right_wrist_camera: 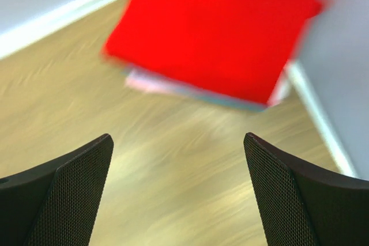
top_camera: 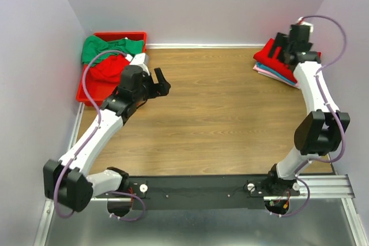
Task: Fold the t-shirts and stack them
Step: Reset both grippers
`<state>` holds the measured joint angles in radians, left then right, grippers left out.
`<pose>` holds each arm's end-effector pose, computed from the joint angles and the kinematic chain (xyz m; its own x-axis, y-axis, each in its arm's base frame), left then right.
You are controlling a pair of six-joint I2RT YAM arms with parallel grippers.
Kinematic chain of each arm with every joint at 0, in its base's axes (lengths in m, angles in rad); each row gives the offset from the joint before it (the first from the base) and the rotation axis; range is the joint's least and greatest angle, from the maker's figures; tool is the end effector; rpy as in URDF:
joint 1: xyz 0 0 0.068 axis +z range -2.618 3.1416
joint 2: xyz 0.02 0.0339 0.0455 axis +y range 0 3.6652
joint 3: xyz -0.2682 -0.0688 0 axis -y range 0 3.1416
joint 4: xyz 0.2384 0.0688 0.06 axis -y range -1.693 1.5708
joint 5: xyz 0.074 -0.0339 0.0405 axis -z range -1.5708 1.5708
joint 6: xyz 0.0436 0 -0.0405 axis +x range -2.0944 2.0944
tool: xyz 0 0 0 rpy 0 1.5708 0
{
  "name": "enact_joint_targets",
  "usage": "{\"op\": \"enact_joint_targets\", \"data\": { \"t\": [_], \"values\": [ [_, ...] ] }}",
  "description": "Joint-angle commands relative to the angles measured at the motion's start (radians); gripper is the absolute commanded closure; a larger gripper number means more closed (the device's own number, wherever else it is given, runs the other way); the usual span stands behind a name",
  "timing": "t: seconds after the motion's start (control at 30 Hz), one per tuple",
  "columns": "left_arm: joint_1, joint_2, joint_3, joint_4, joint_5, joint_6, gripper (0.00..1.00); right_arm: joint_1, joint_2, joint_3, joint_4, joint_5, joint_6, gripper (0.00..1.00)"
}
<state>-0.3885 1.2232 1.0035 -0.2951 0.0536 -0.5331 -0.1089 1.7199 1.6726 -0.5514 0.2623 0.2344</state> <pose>0.2552 -0.1070 0.3144 -0.6066 -0.3001 -0.7362 0.1314 0.8755 -0.4651 0.3931 -0.0544 0.3619 -0.4711 0.2772 -0.8374 0.4393 0.8970 0.0497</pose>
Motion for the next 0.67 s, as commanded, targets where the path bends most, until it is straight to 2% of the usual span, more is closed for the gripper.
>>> {"op": "enact_joint_targets", "data": {
  "t": [0.0,0.23,0.4,0.63],
  "values": [
    [-0.006,-0.138,0.053,-0.065,-0.155,0.039,0.06,0.115,-0.127,-0.140,0.025,-0.063,0.044,0.00],
    [-0.004,-0.272,0.047,-0.102,-0.232,0.047,0.05,0.308,-0.279,-0.364,0.031,-0.093,0.141,0.00],
    [-0.004,-0.312,0.035,-0.105,-0.236,0.051,0.05,0.334,-0.362,-0.474,0.033,-0.107,0.181,0.00],
    [-0.004,-0.356,0.024,-0.127,-0.251,0.062,0.05,0.336,-0.434,-0.531,0.031,-0.121,0.155,0.00]
  ]
}}
